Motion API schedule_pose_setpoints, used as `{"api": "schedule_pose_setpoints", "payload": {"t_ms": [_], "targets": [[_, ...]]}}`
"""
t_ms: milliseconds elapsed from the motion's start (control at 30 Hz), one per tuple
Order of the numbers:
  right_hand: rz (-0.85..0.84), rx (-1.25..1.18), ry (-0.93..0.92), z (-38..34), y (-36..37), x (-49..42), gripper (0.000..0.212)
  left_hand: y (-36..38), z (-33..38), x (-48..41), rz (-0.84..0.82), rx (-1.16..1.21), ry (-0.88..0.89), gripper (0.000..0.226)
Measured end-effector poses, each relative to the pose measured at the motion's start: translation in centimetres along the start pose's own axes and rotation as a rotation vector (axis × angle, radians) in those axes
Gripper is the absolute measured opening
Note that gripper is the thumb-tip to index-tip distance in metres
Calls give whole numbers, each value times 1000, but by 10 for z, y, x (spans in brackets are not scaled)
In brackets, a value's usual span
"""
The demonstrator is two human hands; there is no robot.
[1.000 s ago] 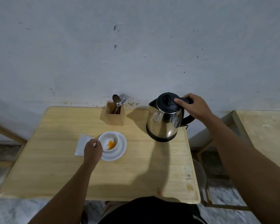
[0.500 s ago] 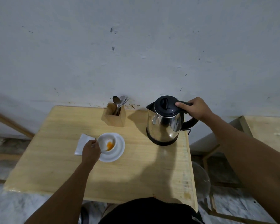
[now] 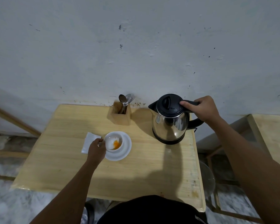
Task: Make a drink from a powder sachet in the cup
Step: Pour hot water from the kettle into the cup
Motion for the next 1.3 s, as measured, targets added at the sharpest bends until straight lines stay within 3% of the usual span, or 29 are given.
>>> {"api": "schedule_pose_setpoints", "payload": {"t_ms": [133, 233, 733, 1300], "targets": [[-12, 83, -42, -33, -3, 6, 75, -4, 4, 1, -35, 45, -12, 12], [-64, 180, -56, -63, 0, 11, 80, -7, 6, 0, -87, 41, 34, 22], [-237, 681, -130, -158, 59, 37, 79, -21, -9, -16, -233, 104, 57, 33], [-551, 835, -138, -191, 99, 32, 70, -20, -19, -22, -257, 106, 85, 36]]}}
Point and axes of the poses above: each hand's wrist, its own x-axis away from the middle knuckle, its own y-axis out of the palm, z = x × y, the point moved 2 cm from there along -x, towards the middle knuckle, and after that the axes turned 8 degrees about x, right-handed, at the moved point
